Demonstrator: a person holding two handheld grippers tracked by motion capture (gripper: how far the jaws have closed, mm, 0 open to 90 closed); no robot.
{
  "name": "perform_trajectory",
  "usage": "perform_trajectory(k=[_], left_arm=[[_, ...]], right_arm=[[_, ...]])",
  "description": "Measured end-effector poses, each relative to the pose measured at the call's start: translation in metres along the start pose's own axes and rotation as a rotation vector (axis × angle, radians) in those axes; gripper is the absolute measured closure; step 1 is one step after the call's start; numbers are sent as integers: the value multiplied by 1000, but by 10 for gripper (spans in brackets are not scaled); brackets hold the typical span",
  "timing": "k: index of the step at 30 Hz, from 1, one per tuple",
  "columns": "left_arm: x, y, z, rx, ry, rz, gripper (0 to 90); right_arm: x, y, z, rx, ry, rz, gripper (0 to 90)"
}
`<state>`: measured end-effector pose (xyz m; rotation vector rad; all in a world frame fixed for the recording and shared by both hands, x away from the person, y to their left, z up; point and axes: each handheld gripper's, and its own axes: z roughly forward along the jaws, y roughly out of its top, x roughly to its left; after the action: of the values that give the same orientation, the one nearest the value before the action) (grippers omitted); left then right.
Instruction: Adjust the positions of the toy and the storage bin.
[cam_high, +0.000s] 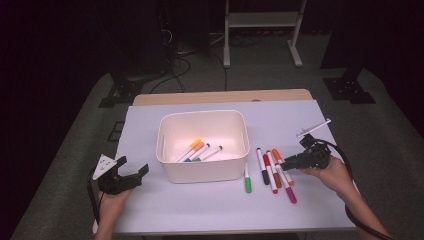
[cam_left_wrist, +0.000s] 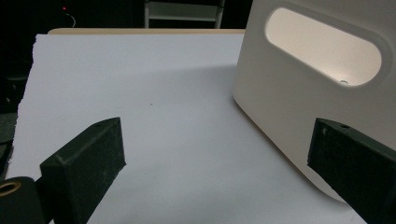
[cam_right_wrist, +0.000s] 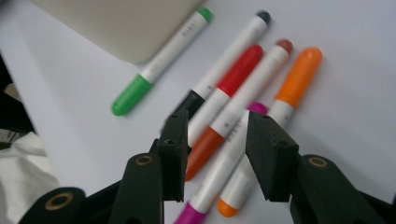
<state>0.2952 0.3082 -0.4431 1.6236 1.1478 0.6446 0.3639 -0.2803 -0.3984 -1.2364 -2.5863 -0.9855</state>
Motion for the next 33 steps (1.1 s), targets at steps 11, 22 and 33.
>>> perform_trajectory(k=[11,22,33], left_arm=[[-1,0,0,-6,-2,-6,26],[-1,1,0,-10,-4,-3,26],[0,0,0,-10,-4,-3,27]], right_arm=[[-14,-14,25,7,-103,30,637],[-10,-17,28,58,-271,-4,744],[-21,-21,21,36,-215,74,755]])
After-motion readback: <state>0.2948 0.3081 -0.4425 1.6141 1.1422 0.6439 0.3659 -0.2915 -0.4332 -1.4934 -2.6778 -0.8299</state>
